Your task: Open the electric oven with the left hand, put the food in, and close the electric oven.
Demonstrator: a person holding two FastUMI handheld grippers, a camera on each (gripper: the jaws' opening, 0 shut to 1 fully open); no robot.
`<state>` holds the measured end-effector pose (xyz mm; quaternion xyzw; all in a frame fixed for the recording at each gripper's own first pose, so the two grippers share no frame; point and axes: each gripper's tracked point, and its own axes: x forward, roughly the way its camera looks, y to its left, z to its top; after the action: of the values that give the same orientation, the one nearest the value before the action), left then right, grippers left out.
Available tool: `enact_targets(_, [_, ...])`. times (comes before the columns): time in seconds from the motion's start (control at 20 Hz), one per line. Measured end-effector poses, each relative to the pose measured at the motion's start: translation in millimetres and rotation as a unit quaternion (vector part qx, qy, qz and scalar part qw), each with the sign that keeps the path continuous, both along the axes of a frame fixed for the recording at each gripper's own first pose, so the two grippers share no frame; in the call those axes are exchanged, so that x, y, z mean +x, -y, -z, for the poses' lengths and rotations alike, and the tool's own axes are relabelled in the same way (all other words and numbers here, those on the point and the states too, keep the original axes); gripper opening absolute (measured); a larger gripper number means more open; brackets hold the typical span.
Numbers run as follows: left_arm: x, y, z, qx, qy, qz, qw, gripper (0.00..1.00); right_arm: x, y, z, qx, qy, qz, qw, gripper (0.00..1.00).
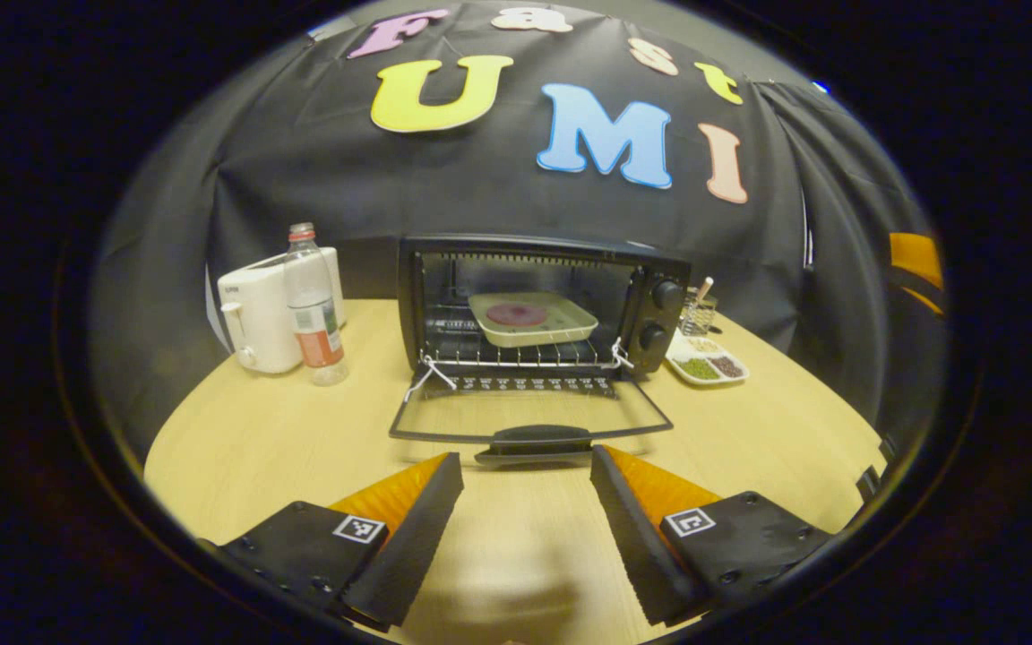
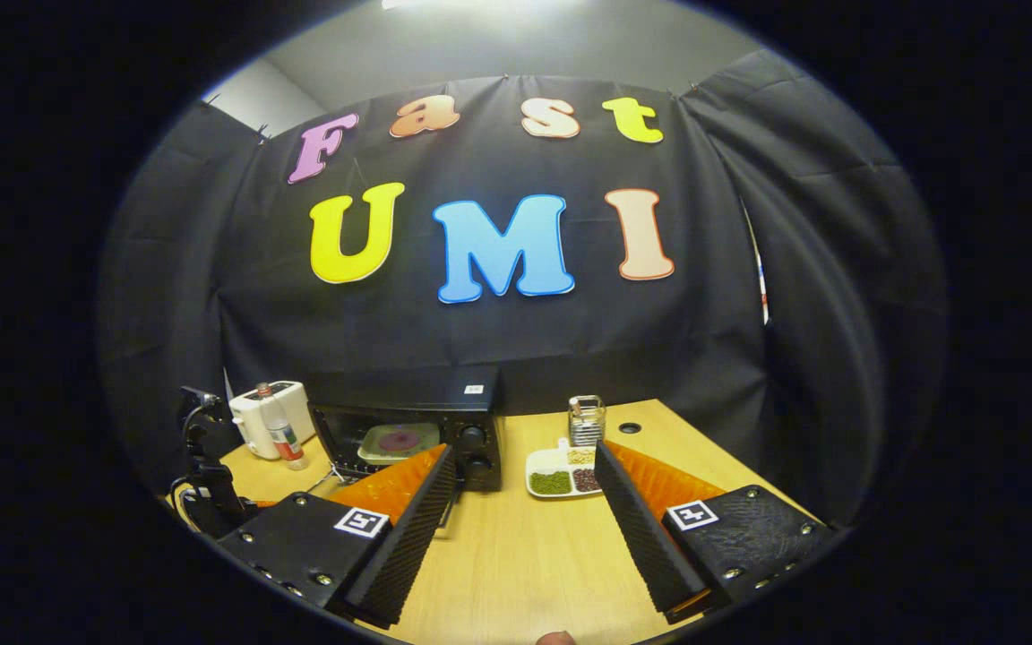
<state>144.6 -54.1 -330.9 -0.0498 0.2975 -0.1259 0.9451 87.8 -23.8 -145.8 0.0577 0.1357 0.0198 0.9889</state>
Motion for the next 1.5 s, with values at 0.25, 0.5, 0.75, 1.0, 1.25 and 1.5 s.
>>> enact_targets(0.25, [7.8, 17.2, 41.2, 0.006, -0.050, 0.016, 0.999, 0.92, -5.8, 16.7, -17.3, -0.059, 0.023, 0.031, 0.998, 0.97])
enact_targets(0.5, [21.5, 23.7, 74.2, 0.029, -0.087, 0.025, 0.995, 0.98, -12.7, 24.3, -13.8, -0.071, 0.010, 0.050, 0.996, 0.97])
enact_targets(0.75, [35.0, 24.0, 79.6, 0.056, -0.083, 0.025, 0.995, 1.00, -14.3, 38.2, -20.0, -0.112, 0.011, 0.060, 0.992, 0.97])
enact_targets(1.0, [37.9, 24.8, 76.7, 0.052, -0.082, -0.005, 0.995, 1.00, -17.7, 40.9, -26.4, -0.118, 0.016, 0.060, 0.991, 0.97])
enact_targets(1.25, [43.3, 21.9, 46.9, 0.052, -0.054, -0.007, 0.997, 0.98, -21.9, 40.8, -17.7, -0.107, 0.009, 0.051, 0.993, 0.97])
enact_targets(1.5, [55.9, 19.1, 9.9, 0.041, -0.024, -0.015, 0.999, 0.97, -22.2, 42.7, -20.6, -0.089, 0.011, 0.048, 0.995, 0.97])
